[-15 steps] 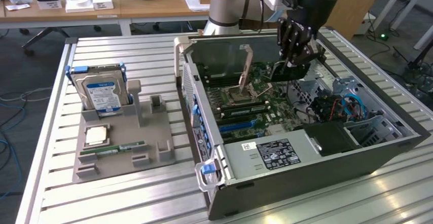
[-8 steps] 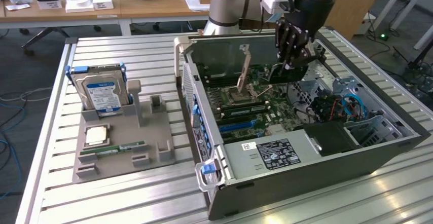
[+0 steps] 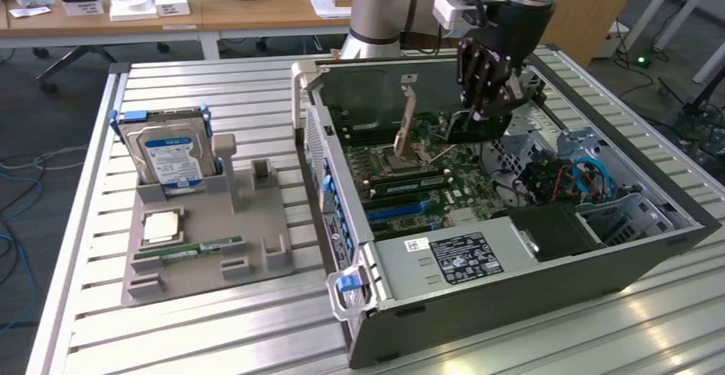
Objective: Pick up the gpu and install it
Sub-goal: 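Insert the gpu into the slot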
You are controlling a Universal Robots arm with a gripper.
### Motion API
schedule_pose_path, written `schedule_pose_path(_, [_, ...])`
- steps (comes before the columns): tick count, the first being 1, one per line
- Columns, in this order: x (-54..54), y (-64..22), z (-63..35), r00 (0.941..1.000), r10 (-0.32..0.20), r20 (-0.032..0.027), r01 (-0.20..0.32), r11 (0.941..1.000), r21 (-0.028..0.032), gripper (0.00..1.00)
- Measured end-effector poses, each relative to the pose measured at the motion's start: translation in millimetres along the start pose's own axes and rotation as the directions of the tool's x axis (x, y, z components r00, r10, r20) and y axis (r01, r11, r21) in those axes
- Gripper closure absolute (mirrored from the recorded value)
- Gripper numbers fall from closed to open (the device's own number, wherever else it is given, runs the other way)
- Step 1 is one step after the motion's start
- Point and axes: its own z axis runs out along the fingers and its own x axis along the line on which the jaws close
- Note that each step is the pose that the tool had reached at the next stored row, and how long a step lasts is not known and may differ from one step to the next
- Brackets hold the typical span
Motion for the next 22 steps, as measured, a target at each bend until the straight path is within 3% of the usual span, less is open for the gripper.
schedule_pose_path(10, [1.0,6.3,6.6,1.0000,0.000,-0.0007,0.000,1.0000,0.0000,0.74])
schedule_pose_path(22, [6.3,7.8,8.5,1.0000,0.000,-0.0007,0.000,1.0000,0.0000,0.74])
